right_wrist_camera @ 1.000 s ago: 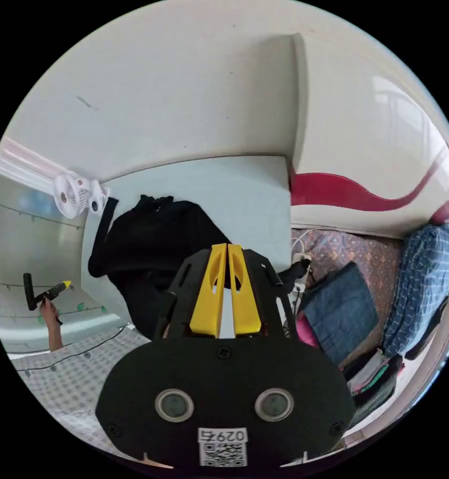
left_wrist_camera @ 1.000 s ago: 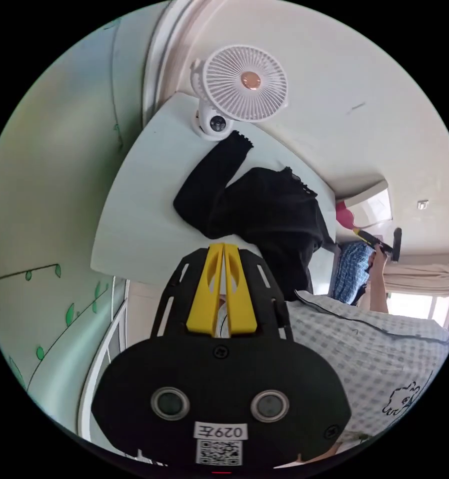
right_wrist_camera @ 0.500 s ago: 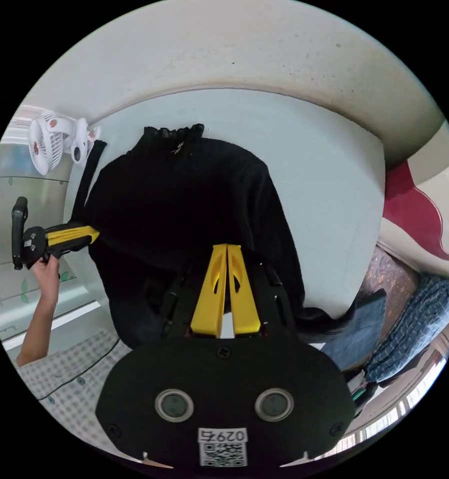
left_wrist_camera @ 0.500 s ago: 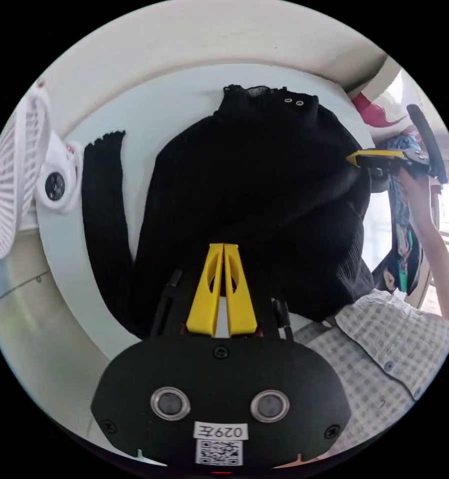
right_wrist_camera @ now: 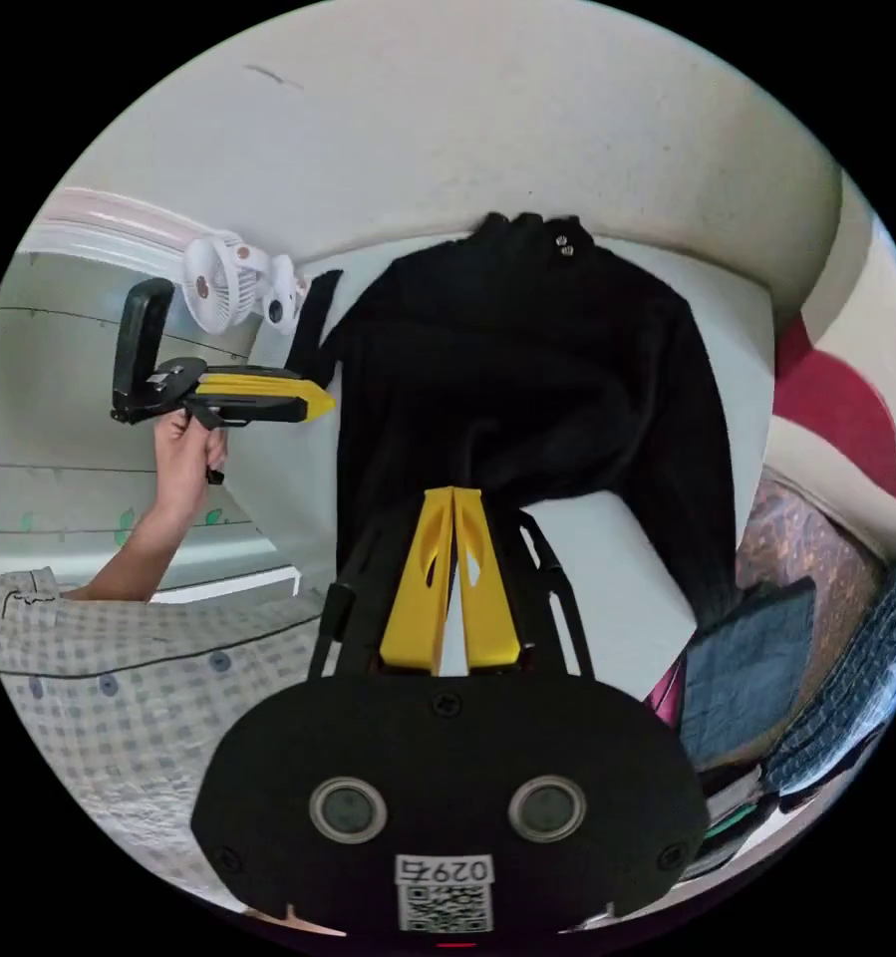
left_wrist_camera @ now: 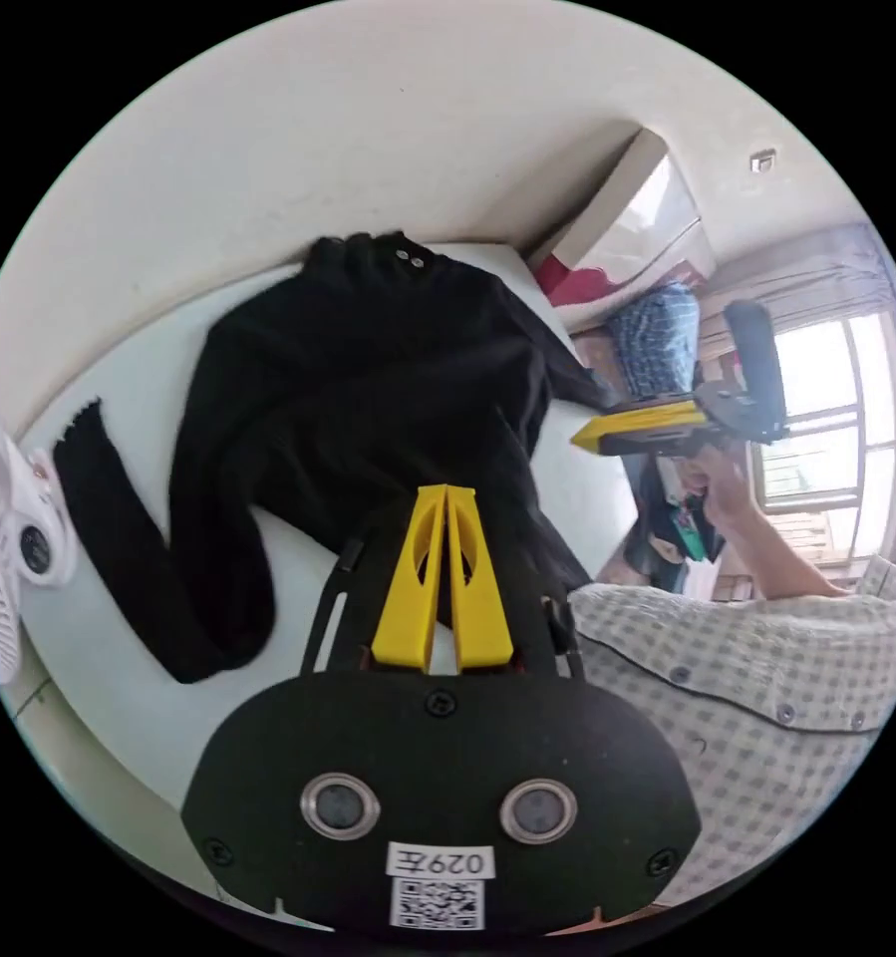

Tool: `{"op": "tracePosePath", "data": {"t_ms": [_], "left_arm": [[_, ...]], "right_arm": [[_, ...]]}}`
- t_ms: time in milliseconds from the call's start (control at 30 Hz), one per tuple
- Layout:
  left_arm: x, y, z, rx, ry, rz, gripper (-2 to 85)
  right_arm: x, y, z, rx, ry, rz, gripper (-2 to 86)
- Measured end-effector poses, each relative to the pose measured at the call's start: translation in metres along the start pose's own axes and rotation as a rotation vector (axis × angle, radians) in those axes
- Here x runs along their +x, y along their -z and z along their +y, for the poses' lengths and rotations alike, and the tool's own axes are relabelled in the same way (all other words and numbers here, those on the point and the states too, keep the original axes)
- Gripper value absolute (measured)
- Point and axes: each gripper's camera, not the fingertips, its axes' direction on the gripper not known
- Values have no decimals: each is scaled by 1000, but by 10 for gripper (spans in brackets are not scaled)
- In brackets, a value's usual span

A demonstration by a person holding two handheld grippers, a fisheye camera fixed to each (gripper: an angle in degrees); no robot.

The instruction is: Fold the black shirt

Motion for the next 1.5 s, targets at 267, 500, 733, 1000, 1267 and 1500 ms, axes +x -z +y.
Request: {"op": "tracePosePath", "data": {"t_ms": [267,500,733,1000,1267,1500], "left_arm": [[-1,-84,32,-305,-14,-25,-10],[-25,-60,20,-229,34,-260,-10],[-19,-63,49,-219,-2,-139,-10],[-6,-110,76,-318,-47,-175,-10],[17,-123,79,-388,-136,-221,-10],[45,-132,105,-368,-145,-284,-10]], "right_arm": [[-17,-108,47,-173,-133,-225,-5],[-56,-95,35,72,-34,-254,-5],[-35,-119,60,108,-153,-289,-5],[22,-173,184,87,-514,-530,-4],[-48,-186,184,260,-294,-668,-5],[-75,-216,151,76,-220,-521,-5]]}}
